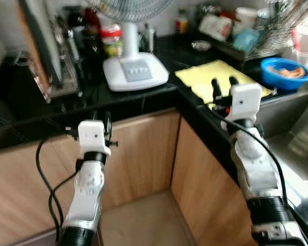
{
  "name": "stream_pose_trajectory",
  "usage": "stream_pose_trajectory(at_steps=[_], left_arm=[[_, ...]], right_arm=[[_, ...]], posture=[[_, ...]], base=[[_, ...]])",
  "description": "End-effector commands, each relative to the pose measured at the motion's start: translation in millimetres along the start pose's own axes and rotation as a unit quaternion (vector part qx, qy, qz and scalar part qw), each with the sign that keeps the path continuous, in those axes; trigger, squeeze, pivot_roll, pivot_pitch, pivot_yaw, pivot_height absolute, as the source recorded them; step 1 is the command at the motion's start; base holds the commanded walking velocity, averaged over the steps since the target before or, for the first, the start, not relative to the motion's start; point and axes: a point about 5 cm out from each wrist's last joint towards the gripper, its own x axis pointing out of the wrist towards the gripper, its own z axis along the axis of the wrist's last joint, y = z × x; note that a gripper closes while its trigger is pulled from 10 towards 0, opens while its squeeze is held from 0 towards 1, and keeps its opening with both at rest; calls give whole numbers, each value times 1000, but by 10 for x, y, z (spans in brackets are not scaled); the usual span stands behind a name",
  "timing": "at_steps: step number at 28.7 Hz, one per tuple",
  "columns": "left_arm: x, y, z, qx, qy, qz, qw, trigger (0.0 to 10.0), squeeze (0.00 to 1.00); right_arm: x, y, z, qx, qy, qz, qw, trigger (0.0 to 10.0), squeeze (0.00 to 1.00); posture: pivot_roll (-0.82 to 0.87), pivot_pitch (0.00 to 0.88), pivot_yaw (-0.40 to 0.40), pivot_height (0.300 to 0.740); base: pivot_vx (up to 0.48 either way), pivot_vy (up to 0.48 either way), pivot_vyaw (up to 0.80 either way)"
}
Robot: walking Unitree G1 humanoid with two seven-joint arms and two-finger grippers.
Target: Kitchen organization
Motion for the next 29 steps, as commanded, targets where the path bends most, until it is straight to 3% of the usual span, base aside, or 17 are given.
stream_pose_trajectory(at_steps=[1, 4, 9, 10, 11, 12, 13, 14, 18, 21, 24, 25, 26, 28, 29], left_arm=[[-30, 88, -81, 16, 15, 16, 1000, 10000, 0], [-134, 289, -226, 29, 46, 58, 997, 10000, 0], [-249, 468, -350, 39, 74, 92, 992, 10000, 0], [-326, 502, -481, 41, 103, 95, 989, 10000, 0], [-326, 502, -481, 41, 103, 95, 989, 10000, 0], [-430, 508, -632, 48, 135, 88, 986, 10000, 0], [-430, 508, -632, 48, 135, 88, 986, 10000, 0], [-565, 499, -822, 47, 181, 80, 979, 10000, 0], [-858, 478, -1157, 35, 277, 67, 958, 10000, 0], [-1034, 482, -1312, 36, 329, 57, 942, 10000, 0], [-1268, 477, -1477, 43, 392, 39, 918, 10000, 0], [-1268, 477, -1477, 43, 392, 39, 918, 10000, 0], [-1412, 472, -1561, 51, 427, 29, 903, 10000, 0], [-1534, 461, -1627, 54, 456, 23, 888, 10000, 0], [-1534, 461, -1627, 54, 456, 23, 888, 10000, 0]], right_arm=[[1, 52, -7, 10, 2, 9, 1000, 10000, 0], [-47, 4, -117, 16, 23, 1, 1000, 10000, 0], [-78, 44, -176, 28, 35, 25, 999, 10000, 0], [-112, 136, -285, 51, 62, 66, 995, 10000, 0], [-112, 136, -285, 51, 62, 66, 995, 10000, 0], [-188, 225, -514, 64, 120, 102, 985, 10000, 0], [-188, 225, -514, 64, 120, 102, 985, 10000, 0], [-340, 317, -854, 55, 204, 142, 967, 10000, 0], [-767, 358, -1447, 30, 345, 152, 926, 10000, 0], [-1023, 351, -1663, 40, 405, 133, 904, 10000, 0], [-1304, 375, -1832, 51, 461, 130, 876, 10000, 0], [-1304, 375, -1832, 51, 461, 130, 876, 10000, 0], [-1446, 388, -1903, 57, 489, 127, 861, 10000, 0], [-1625, 380, -1984, 51, 520, 125, 844, 10000, 0], [-1625, 380, -1984, 51, 520, 125, 844, 10000, 0]], posture=[[-115, 0, -4, 740], [-113, 0, 2, 740], [-111, 0, 3, 740], [-105, 0, 7, 740], [-105, 0, 7, 740], [-111, 0, 8, 740], [-111, 0, 8, 740], [-116, 0, 7, 740], [-103, 0, 2, 740], [-103, 0, 2, 740], [-91, 0, 2, 740], [-91, 0, 2, 740], [-98, 0, 4, 740], [-100, 0, 6, 740], [-100, 0, 6, 740]], base=[[0, 0, 800], [0, 0, 800], [0, 0, 800], [0, 0, 613], [0, 0, 613], [0, 0, 0], [0, 0, 0], [0, 0, 0], [0, 0, 0], [0, 0, 0], [0, 0, 0], [0, 0, 0], [0, 0, 0], [0, 0, 0], [0, 0, 0]])
